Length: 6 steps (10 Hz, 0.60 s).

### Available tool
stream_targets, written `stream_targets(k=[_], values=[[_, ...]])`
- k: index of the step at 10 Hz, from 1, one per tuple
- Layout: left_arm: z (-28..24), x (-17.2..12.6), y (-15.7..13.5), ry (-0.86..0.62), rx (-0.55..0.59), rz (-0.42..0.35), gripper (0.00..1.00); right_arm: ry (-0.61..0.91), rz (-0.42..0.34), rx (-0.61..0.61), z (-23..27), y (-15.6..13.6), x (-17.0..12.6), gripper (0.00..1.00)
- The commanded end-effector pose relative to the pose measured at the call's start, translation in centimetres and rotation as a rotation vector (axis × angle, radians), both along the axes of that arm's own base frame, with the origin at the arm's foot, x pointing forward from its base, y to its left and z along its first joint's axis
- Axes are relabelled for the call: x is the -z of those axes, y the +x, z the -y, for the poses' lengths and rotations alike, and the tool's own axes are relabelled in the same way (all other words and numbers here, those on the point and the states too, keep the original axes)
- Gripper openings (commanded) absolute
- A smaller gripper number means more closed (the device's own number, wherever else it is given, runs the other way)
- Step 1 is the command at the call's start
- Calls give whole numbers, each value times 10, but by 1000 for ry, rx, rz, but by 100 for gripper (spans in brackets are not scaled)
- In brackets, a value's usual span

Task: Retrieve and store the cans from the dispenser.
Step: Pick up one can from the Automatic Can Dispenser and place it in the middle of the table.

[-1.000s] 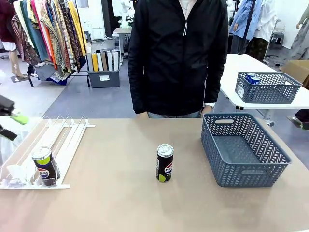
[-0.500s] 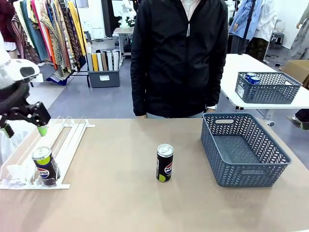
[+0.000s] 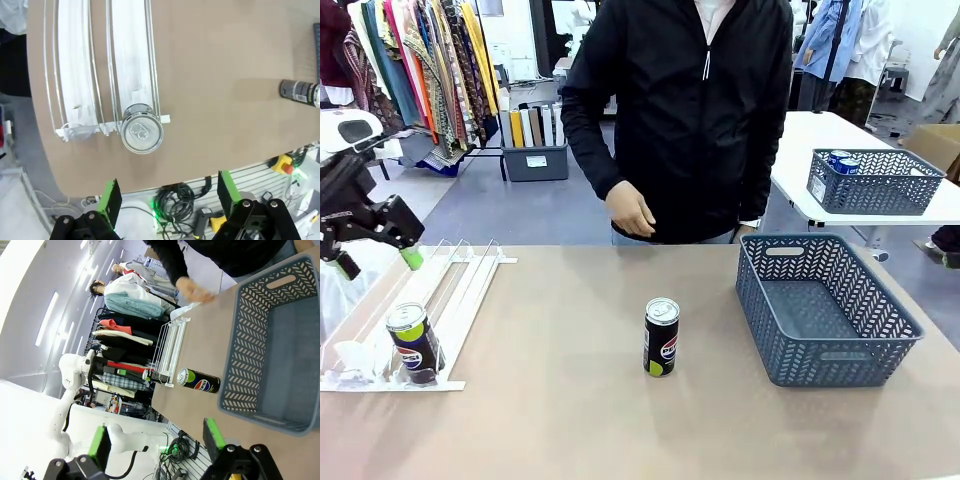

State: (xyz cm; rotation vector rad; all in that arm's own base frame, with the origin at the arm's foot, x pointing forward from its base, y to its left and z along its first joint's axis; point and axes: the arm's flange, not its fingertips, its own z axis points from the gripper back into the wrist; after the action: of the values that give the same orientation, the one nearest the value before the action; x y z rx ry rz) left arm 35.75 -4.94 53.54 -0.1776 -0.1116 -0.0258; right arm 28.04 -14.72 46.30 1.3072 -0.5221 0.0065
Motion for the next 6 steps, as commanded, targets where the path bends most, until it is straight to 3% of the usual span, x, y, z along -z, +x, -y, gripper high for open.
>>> stream_targets(k=[1, 3, 5, 6], values=[[7, 11, 8, 48, -24, 20, 100, 24, 26, 7, -2, 4, -4, 100], [12, 42, 19, 55, -58, -41, 100, 24, 26, 7, -2, 4, -4, 100], [15, 76, 27, 164, -193, -37, 100, 24, 26, 7, -2, 4, -4, 100], [16, 89, 27, 149, -170, -80, 100, 24, 26, 7, -2, 4, -4, 100]])
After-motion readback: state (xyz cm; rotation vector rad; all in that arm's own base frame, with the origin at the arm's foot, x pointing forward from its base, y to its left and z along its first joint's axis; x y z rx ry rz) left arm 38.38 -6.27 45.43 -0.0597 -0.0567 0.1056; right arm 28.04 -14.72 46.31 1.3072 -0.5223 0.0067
